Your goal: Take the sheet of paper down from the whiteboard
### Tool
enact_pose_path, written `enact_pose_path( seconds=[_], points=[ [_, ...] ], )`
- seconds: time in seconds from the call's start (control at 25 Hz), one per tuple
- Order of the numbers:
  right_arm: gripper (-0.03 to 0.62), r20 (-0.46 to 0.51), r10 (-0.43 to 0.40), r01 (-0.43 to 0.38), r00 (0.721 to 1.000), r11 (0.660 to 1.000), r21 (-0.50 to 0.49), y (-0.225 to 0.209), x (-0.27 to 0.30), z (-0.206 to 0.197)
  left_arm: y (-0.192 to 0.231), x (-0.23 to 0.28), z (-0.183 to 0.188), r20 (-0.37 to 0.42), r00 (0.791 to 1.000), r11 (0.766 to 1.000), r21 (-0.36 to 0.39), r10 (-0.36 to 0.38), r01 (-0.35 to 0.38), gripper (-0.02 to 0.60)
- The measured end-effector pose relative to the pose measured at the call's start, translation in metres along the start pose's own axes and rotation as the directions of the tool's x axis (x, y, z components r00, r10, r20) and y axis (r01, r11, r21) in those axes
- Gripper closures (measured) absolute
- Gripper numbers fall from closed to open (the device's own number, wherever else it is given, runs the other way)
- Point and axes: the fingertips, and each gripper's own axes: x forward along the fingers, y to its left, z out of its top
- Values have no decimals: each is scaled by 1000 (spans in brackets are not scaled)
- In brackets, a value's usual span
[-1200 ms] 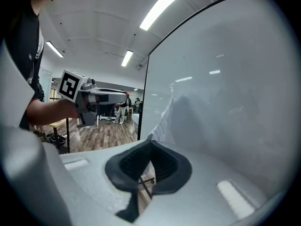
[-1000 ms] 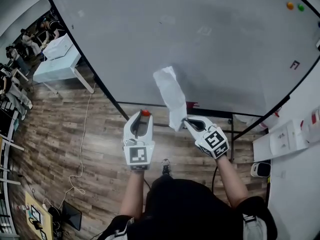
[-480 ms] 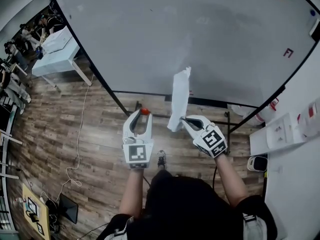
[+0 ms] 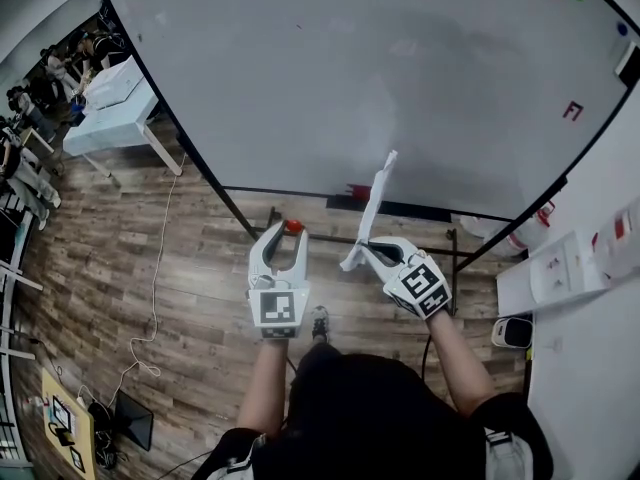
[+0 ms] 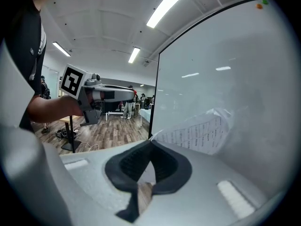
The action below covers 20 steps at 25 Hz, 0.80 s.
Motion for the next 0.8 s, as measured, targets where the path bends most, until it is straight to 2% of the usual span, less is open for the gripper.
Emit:
enact_pose_path(
  seconds=[0.52, 0.8],
  points=[
    [591, -3, -17, 17, 1000, 1000, 13, -7, 12, 5, 8, 22, 8, 10, 999, 999, 18, -50, 50, 449],
    [591, -19, -22, 22, 1000, 1000, 21, -10, 12, -3, 1, 30, 1, 0, 997, 996, 34, -78, 78, 449]
  ],
)
